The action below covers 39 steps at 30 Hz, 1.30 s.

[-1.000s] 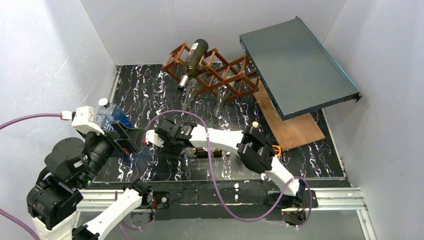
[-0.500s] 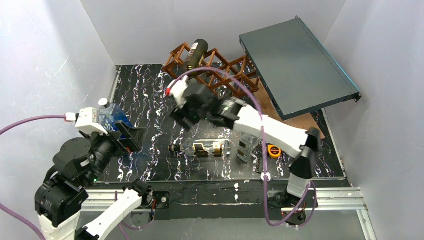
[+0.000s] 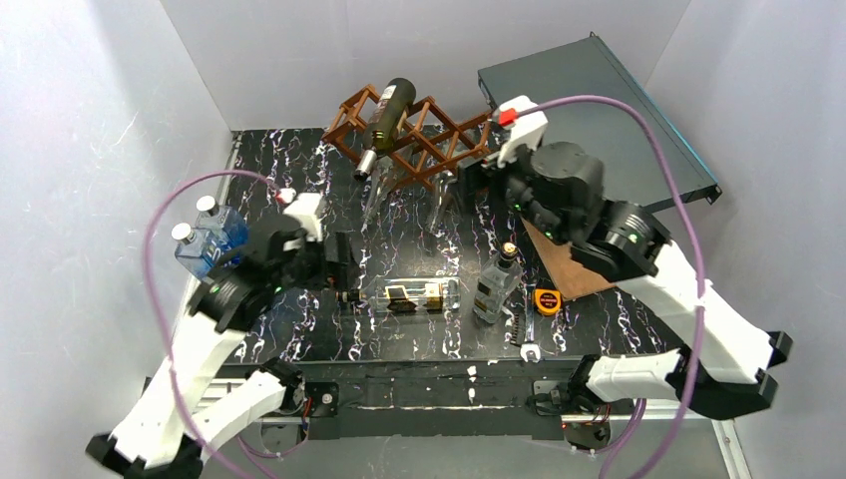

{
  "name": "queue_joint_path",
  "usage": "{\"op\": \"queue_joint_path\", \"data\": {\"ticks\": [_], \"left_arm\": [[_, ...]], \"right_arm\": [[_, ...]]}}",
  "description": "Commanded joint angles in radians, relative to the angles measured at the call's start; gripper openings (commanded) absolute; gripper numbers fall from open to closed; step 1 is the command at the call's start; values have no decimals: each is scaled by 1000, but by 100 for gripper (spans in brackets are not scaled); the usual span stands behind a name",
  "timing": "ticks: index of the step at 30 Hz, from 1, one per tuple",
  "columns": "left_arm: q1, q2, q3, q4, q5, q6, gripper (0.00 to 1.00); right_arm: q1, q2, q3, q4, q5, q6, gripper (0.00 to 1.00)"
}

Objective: Put the wine bottle on the wine rack

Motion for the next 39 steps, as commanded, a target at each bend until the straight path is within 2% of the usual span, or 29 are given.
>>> {"op": "queue_joint_path", "data": {"ticks": [1, 4, 10, 13, 25, 39], "left_arm": [[-6, 146, -75, 98, 207, 150, 97], [-35, 250, -96, 139, 237, 199, 95], [-195, 393, -80, 185, 115, 333, 98], [-242, 458, -69, 196, 11, 399, 98], [-323, 721, -9, 200, -89, 538, 98], [-325, 873, 7, 215, -99, 510, 97]], "right_arm": [[0, -64, -54, 11, 39, 29, 98], [0, -98, -72, 16, 26, 32, 98], [0, -144, -93, 40, -2, 31, 98], [0, -158, -96, 42, -7, 25, 98], [2, -188, -106, 39, -14, 19, 98], [0, -178, -95, 37, -43, 12, 98]]}}
